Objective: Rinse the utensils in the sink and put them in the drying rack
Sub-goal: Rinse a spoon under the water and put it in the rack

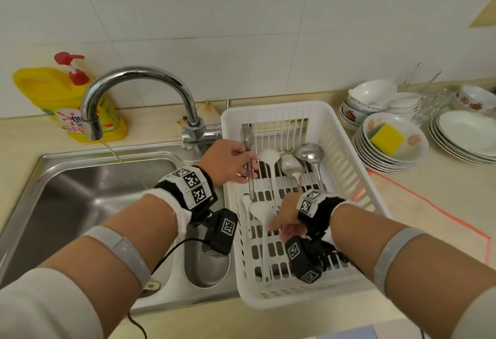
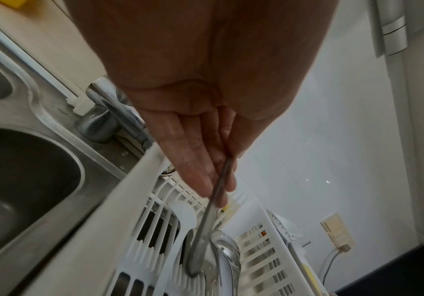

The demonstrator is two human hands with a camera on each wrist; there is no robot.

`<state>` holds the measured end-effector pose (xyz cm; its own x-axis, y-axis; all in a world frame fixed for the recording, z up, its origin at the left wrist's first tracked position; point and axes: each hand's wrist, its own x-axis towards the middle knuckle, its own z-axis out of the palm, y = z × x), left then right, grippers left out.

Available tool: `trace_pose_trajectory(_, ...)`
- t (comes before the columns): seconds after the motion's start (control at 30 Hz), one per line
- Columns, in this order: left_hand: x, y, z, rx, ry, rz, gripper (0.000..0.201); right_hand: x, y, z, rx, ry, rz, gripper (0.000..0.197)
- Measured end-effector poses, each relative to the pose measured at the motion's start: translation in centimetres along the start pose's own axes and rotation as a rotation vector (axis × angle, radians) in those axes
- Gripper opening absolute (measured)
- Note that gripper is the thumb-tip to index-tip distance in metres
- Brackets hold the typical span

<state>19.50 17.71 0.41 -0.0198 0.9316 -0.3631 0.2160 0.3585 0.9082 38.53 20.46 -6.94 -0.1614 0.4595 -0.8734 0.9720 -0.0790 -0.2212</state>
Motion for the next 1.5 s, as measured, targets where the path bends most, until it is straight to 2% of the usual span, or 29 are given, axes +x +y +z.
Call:
trace_pose_trajectory(0.1,-0.2,0.2,-0.7,-0.002,0.013,0.015,0.021,0.8,-1.5,1.7,-0.052,0.0,0.017,0.045)
trace_pose_trajectory(0.3,-0.1,0.4,-1.9,-0.019,0.07,0.03,0.022,1.5,-0.4,2.5,0.199,0.08,-0.027,0.017)
trace_pose_trajectory(0.37,0.1,0.4,-2.1,-0.026,0.072,0.034,0.023,1.5,-0.2,2.2,0.302,0.111,-0.03,0.021)
trace_pose_trajectory(0.47,0.4,0.4,-2.3,-0.03,0.069,0.03,0.022,1.2,-1.3,1.5,0.301,0.166,-0.018,0.025)
trace_pose_trajectory(0.63,0.6,0.3,-3.1,-0.038,0.098,0.012,0.021,2.0,-4.2,-1.5,0.275,0.347,-0.171,0.022)
trace_pose_trajectory(0.73,0.5,-0.3,-4.0,-0.063,0.129,-0.014,0.022,3.7,-6.4,-2.9,0.292,0.389,-0.163,0.026)
trace_pose_trajectory(0.87,0.3,-0.7,-4.8,-0.075,0.164,-0.025,0.021,6.4,-7.3,-2.8,0.164,0.427,-0.167,0.031)
trace_pose_trajectory(0.97,0.3,-0.7,-5.2,-0.066,0.163,-0.007,0.02,6.5,-6.9,-2.6,0.194,0.456,-0.185,0.023)
trace_pose_trajectory(1.07,0.5,-0.8,-5.2,-0.062,0.164,0.0,0.02,5.2,-6.0,-2.4,0.191,0.555,-0.235,0.015)
trace_pose_trajectory(1.1,0.5,-0.8,-5.1,-0.064,0.162,0.001,0.02,4.6,-5.8,-2.3,0.173,0.53,-0.254,0.016)
trace_pose_trajectory(1.17,0.6,-0.8,-4.8,-0.072,0.149,0.0,0.02,3.6,-5.8,-1.7,0.084,0.36,-0.24,0.024)
trace_pose_trajectory(1.23,0.7,-0.7,-4.5,-0.073,0.139,0.002,0.021,3.3,-5.8,-0.6,-0.005,0.199,-0.151,0.029)
trace_pose_trajectory(1.3,0.7,-0.7,-4.4,-0.069,0.127,0.003,0.021,3.6,-6.0,0.6,0.008,0.106,-0.072,0.026)
trace_pose_trajectory(1.5,0.0,-0.9,-4.5,-0.085,0.103,0.002,0.018,4.6,-6.2,2.2,-0.055,0.189,-0.107,0.022)
